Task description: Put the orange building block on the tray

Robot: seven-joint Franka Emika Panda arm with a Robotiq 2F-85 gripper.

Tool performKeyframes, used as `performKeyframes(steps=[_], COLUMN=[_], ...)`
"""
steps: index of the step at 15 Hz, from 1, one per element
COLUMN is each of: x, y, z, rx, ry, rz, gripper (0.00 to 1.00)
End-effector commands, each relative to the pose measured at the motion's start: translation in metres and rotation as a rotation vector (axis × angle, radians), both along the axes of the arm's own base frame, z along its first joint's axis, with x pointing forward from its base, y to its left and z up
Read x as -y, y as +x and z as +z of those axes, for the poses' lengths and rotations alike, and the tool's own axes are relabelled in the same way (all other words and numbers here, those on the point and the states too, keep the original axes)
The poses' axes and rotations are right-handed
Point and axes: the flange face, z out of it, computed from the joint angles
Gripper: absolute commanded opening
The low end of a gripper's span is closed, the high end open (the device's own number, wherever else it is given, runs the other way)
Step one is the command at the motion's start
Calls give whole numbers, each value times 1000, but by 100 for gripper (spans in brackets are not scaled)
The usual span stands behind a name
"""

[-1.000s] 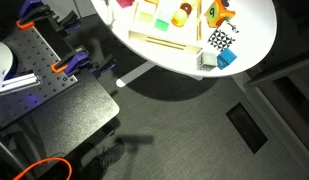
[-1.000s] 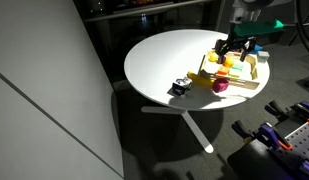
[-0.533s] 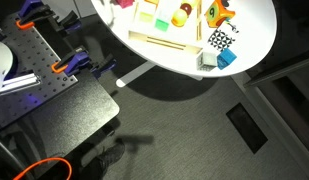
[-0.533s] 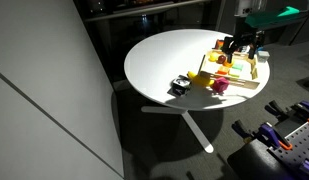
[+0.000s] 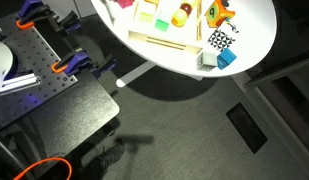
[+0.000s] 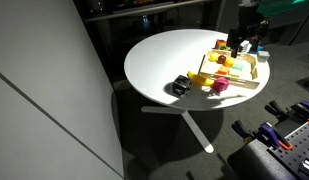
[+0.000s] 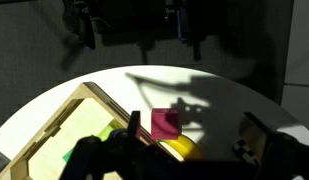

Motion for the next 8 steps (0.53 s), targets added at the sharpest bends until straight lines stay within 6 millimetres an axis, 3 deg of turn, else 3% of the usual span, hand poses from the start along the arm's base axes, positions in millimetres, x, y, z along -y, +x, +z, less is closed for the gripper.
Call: performKeyframes(steps=[1, 8], x=[0, -2], y=[-11, -8], z=[14, 11], rx=[55, 32], ry=[-18, -11], rz=[45, 21], gripper=[100, 100])
